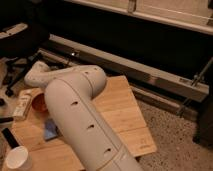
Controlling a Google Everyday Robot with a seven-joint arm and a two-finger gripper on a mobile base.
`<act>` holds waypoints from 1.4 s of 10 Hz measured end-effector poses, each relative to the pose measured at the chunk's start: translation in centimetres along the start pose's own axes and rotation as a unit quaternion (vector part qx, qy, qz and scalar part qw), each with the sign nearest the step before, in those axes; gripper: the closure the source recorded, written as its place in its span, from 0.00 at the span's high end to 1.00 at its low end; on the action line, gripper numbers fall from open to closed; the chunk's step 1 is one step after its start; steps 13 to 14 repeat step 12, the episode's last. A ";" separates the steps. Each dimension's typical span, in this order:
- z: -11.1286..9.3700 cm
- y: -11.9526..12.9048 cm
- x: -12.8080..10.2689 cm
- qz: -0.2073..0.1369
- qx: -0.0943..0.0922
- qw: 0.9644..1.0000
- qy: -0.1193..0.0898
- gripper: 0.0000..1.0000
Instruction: Pick up the ceramic bowl
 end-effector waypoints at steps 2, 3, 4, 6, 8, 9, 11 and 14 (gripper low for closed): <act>0.8 0.8 1.3 -0.014 -0.014 1.000 0.016 0.30; 0.9 1.3 1.7 -0.024 -0.021 0.999 0.024 0.20; 0.7 1.5 2.2 -0.033 -0.025 0.999 0.035 0.09; -0.5 1.9 3.0 -0.035 -0.030 0.997 0.054 0.00; -3.0 1.8 3.1 -0.022 -0.034 0.998 0.052 0.00; -4.6 1.3 2.8 -0.011 -0.038 0.998 0.042 0.00; -8.0 0.1 2.1 0.019 -0.066 0.998 0.001 0.00; -9.0 -0.6 1.8 0.031 -0.078 0.996 -0.014 0.00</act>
